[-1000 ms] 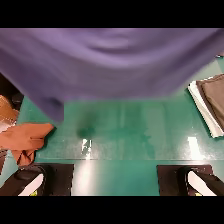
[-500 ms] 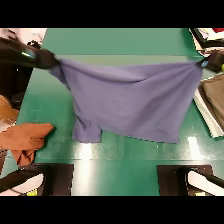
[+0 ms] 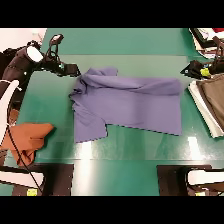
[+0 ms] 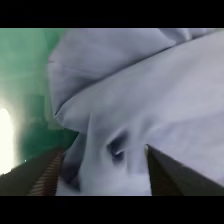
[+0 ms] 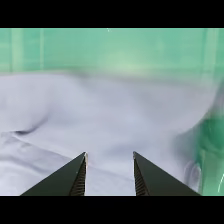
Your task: Fold the shirts.
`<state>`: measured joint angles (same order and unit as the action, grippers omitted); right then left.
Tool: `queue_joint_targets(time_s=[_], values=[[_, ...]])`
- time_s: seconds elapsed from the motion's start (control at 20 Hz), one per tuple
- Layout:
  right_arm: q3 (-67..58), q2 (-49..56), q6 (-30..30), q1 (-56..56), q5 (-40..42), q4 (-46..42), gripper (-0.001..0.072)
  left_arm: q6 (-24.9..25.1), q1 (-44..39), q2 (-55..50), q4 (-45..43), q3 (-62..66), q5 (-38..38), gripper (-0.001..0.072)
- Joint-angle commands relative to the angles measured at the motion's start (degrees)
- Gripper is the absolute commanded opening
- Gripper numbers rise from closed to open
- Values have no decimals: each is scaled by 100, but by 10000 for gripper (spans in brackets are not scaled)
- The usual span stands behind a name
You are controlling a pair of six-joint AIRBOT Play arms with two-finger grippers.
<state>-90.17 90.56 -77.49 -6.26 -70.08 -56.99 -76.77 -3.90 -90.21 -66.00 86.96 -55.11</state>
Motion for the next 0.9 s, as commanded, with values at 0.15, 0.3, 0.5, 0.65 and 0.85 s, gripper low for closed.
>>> queue_joint_targets(time_s=[0.15,0.3,0.5,0.65,0.85], values=[[216,-350,149,-50,-487,-11,344,-42,879,258,4,229,-2151,606],[1193,-1069,153,-195,-446,-4,344,-28,1091,935,35,-1010,-1928,607],[2144,-1818,155,-398,-435,-4,344,155,1016,1410,1038,-2905,-1134,608],[2540,-2173,155,-396,-341,-4,344,483,841,1403,1808,-3753,-238,607],[2612,-2286,155,-396,-444,-7,344,455,448,1403,1845,-3945,682,607]])
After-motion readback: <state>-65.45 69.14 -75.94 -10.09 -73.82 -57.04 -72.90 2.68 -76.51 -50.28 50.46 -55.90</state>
